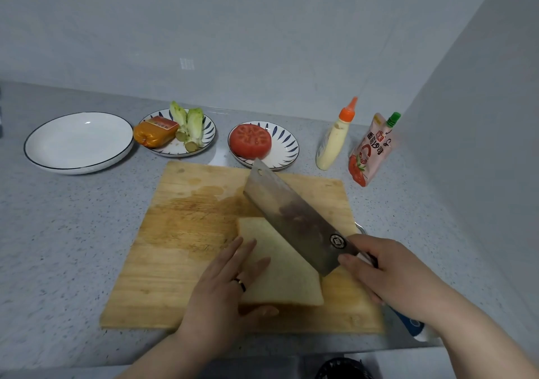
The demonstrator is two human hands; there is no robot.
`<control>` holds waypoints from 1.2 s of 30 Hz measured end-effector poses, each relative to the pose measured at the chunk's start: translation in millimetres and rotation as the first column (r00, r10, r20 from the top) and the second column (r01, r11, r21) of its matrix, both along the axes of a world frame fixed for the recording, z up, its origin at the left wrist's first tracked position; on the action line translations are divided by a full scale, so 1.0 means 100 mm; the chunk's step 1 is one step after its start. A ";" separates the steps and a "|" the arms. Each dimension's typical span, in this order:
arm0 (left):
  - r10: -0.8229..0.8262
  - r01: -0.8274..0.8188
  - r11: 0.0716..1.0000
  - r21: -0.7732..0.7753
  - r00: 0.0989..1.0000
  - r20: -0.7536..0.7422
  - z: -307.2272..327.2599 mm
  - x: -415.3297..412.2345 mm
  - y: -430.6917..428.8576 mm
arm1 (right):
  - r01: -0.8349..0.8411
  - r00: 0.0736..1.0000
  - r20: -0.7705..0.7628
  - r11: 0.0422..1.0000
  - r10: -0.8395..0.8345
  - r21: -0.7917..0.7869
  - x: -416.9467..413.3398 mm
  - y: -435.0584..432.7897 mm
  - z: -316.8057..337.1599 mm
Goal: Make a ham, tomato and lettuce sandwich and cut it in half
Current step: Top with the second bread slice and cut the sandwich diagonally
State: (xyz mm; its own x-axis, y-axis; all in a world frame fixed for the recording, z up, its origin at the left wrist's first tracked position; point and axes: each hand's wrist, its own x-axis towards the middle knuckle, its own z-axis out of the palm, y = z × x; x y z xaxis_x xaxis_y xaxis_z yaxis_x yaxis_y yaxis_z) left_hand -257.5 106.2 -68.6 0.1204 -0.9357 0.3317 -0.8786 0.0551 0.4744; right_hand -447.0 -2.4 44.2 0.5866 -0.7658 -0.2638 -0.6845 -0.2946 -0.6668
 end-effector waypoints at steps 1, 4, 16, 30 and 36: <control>0.002 -0.002 1.000 -0.030 1.000 0.011 -0.02 -0.01 0.00 | 0.012 1.000 0.000 1.000 -0.012 -0.005 -0.01 -0.02 0.00; 0.047 -0.045 0.998 -0.051 0.999 0.027 -0.04 -0.04 -0.01 | 0.060 0.998 0.015 0.997 -0.059 -0.039 -0.05 -0.08 -0.03; 0.164 -0.166 0.976 -0.138 0.986 -0.023 -0.12 -0.16 -0.01 | 0.210 0.977 0.062 0.969 -0.203 -0.134 -0.23 -0.23 -0.15; 0.169 -0.181 0.978 -0.105 0.979 -0.116 -0.25 -0.26 -0.09 | 0.189 0.977 -0.087 0.979 -0.195 -0.070 -0.13 0.04 -0.50; 0.169 -0.178 0.978 -0.111 0.982 -0.085 -0.23 -0.27 -0.12 | 0.228 0.973 -0.043 0.973 -0.229 -0.021 -0.02 0.03 -0.55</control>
